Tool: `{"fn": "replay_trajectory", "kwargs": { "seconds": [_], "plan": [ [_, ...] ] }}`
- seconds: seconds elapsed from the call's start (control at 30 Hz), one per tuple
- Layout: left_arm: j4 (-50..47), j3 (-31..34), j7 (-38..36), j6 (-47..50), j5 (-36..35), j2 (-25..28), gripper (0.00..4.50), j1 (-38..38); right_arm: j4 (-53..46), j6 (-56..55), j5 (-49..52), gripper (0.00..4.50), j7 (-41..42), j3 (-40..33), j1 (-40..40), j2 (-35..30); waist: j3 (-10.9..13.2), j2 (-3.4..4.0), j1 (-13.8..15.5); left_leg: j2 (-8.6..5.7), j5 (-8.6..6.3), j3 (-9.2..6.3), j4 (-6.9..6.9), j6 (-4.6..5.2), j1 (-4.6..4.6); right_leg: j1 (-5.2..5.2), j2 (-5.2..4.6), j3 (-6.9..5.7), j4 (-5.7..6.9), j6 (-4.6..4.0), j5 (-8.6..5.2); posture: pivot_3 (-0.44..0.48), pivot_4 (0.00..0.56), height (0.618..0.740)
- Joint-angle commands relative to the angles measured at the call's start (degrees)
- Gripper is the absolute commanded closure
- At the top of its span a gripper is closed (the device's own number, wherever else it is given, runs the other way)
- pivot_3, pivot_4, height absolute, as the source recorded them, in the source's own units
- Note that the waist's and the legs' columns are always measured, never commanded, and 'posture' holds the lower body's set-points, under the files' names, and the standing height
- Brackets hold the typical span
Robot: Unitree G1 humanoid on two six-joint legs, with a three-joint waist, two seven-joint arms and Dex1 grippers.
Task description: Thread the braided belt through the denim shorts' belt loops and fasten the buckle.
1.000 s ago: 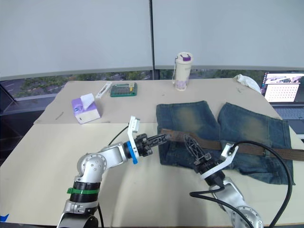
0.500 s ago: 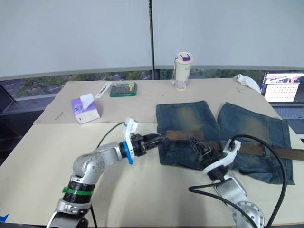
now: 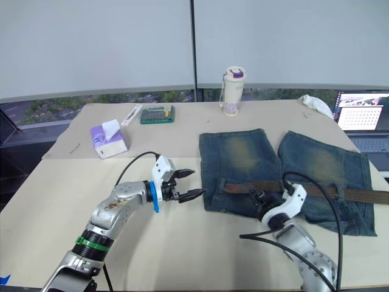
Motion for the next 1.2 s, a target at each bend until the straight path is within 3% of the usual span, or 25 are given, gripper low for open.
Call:
{"fn": "replay_trajectory", "kwargs": {
  "seconds": [0.03, 0.37, 0.5, 0.7, 1.0, 1.1, 1.2],
  "plan": [
    [0.0, 0.6, 0.0, -1.5, 0.3, -0.6, 0.01, 0.2, 0.0, 0.8, -1.2, 4.50, 0.6, 1.4, -2.1, 0.7, 0.0, 0.00, 0.0, 0.00, 0.00, 0.00, 0.00, 0.00, 0.00, 0.00, 0.00, 0.00, 0.00, 0.00, 0.00, 0.000, 0.150, 0.740],
    [2.5, 2.5, 4.2, 1.3, 0.1, -2.6, 0.01, 1.4, 6.4, 1.0, -10.0, 4.50, 2.9, 8.1, -9.7, 4.6, 0.0, -0.04, -0.9, 0.02, 0.00, -0.02, -0.01, 0.00, 0.06, -0.01, 0.07, -0.03, 0.06, 0.00, 0.00, 0.000, 0.150, 0.740],
    [3.4, 6.6, 9.5, 7.9, -3.2, -6.2, 0.01, 1.0, 10.1, -1.7, -11.8, 4.50, 6.2, 7.2, -10.6, 9.3, -0.1, -0.18, -1.4, 0.03, 0.00, -0.02, -0.07, 0.00, 0.20, 0.04, 0.10, -0.02, 0.09, 0.00, 0.00, 0.000, 0.150, 0.740],
    [4.5, 10.5, 13.6, 15.6, -6.0, -9.2, 0.01, -0.2, 10.5, -0.6, -5.6, 4.50, 9.7, 2.8, -10.2, 14.6, -0.1, -0.19, -1.7, 0.07, 0.00, -0.03, -0.14, 0.00, 0.33, 0.02, 0.15, 0.00, 0.16, 0.00, 0.00, 0.000, 0.150, 0.740],
    [5.7, 14.2, 14.4, 26.6, -13.4, -13.7, 0.01, -2.9, 9.5, 1.8, -5.3, 4.50, 12.4, 3.0, -10.0, 14.6, 0.0, -0.18, -1.4, 0.03, 0.00, -0.02, -0.14, -0.01, 0.31, 0.01, 0.09, 0.01, 0.13, 0.00, 0.00, 0.000, 0.150, 0.740],
    [6.7, 13.1, 14.4, 26.7, -12.5, -14.1, 0.01, -3.4, 9.5, 2.4, -5.2, 4.50, 12.0, 3.0, -9.8, 14.6, 0.0, -0.18, -1.4, 0.03, 0.00, -0.02, -0.15, -0.01, 0.31, 0.01, 0.10, 0.01, 0.13, 0.00, 0.00, 0.000, 0.150, 0.740],
    [8.3, 14.0, 15.4, 24.8, -12.0, -14.8, 0.01, -4.2, 10.9, 2.0, -14.5, 4.50, 9.8, 6.8, -9.7, 11.3, -0.1, -0.18, -1.4, 0.03, 0.00, -0.02, -0.15, -0.02, 0.31, 0.02, 0.09, 0.01, 0.11, 0.00, 0.00, 0.000, 0.150, 0.740]
  ]
}}
